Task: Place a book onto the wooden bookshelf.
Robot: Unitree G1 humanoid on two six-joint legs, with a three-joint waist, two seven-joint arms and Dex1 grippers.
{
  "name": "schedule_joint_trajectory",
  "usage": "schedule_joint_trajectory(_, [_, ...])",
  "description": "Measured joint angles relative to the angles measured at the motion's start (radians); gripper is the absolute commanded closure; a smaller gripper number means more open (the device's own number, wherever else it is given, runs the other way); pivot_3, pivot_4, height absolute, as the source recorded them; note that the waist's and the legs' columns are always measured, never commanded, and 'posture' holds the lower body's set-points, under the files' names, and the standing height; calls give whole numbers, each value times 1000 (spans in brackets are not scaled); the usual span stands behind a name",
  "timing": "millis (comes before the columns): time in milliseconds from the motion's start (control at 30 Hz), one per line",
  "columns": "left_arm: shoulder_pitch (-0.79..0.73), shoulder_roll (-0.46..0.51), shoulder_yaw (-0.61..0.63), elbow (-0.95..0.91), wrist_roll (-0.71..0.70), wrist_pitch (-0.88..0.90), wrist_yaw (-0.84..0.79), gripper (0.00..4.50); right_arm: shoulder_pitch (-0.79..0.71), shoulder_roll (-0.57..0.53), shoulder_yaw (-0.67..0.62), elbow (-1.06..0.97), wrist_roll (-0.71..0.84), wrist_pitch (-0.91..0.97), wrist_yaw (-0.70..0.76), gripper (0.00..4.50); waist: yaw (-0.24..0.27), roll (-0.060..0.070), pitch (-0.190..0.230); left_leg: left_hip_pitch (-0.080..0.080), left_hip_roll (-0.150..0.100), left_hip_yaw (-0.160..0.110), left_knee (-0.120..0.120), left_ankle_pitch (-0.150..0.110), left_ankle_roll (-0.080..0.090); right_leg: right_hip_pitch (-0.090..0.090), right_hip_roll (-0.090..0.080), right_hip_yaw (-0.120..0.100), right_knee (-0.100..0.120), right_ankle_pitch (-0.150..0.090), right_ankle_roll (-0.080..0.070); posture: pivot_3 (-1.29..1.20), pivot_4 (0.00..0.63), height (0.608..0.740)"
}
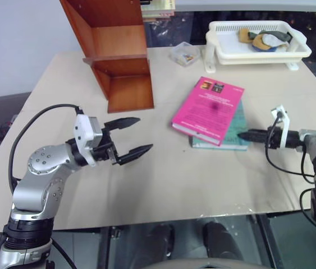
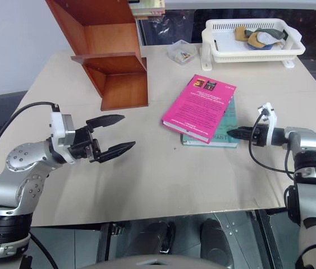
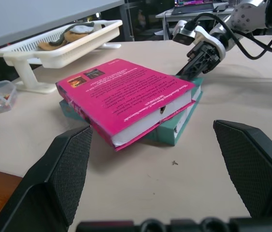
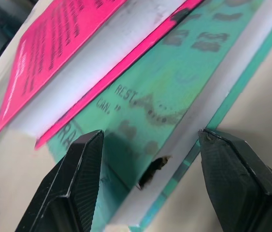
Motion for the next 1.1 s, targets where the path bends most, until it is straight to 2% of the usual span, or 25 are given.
schedule_joint_trajectory(200, [0,0,-1,1,1,-1,-1,63,75,-14,42,-139,24,42,69,1323,1,0,0,0,0,0,0,0,0,0,0,0,0,0,0,0,150,740])
schedule_joint_trajectory(467, [-2,0,-1,2,1,-1,-3,63,155,-36,66,-275,55,83,87,1323,4,0,0,0,0,0,1,0,0,0,0,0,1,0,0,0,150,740])
schedule_joint_trajectory(567, [-6,0,-3,3,1,-1,-3,63,161,-41,62,-280,64,83,67,1323,6,0,0,0,0,0,1,0,0,0,0,0,1,0,0,0,150,740])
schedule_joint_trajectory(800, [-12,-2,-4,14,5,-2,-2,63,267,-146,8,-378,110,120,24,1323,34,0,0,0,0,0,2,0,0,0,-1,-1,1,0,0,0,150,740])
schedule_joint_trajectory(1100, [-37,-13,-27,51,21,-17,-17,63,401,-202,-56,-750,145,137,-116,1323,26,0,0,-1,0,0,2,-1,1,0,-4,-1,1,0,0,0,150,740])
